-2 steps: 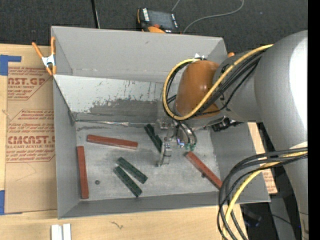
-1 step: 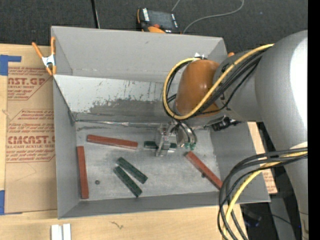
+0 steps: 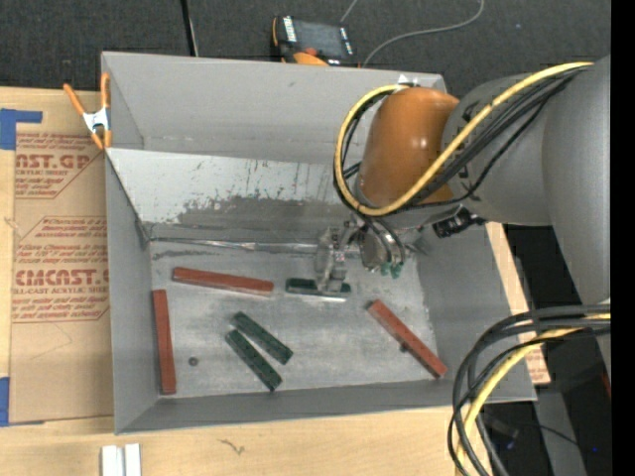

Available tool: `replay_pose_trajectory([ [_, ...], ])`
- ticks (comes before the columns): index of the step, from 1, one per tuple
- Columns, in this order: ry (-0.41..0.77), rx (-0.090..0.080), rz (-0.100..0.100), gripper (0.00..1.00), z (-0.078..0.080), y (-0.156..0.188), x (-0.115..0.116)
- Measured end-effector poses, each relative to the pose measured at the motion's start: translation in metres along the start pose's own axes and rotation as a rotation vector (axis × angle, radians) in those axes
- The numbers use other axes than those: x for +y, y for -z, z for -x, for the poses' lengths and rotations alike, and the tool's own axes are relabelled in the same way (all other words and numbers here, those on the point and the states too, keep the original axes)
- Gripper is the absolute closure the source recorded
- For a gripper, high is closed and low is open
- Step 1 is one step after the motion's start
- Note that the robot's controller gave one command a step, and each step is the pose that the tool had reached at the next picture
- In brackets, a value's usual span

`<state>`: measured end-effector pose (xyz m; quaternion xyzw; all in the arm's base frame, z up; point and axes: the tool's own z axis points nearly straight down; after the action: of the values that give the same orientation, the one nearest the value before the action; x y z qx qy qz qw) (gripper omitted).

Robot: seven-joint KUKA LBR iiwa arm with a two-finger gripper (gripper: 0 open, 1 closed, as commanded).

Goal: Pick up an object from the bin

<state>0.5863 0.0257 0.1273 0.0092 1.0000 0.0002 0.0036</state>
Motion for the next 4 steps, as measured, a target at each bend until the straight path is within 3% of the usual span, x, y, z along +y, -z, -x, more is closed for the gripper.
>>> replay_pose_trajectory([
  [1, 0.182, 0.0, 0.001, 1.0, -0.009, -0.054, 0.014],
  [2, 0.562, -0.001, 0.001, 1.0, -0.001, -0.055, 0.041],
  [3, 0.561, 0.004, 0.003, 0.0, -0.003, -0.057, 0.041],
  [4, 0.59, -0.003, 0.006, 0.0, -0.008, 0.008, 0.128],
])
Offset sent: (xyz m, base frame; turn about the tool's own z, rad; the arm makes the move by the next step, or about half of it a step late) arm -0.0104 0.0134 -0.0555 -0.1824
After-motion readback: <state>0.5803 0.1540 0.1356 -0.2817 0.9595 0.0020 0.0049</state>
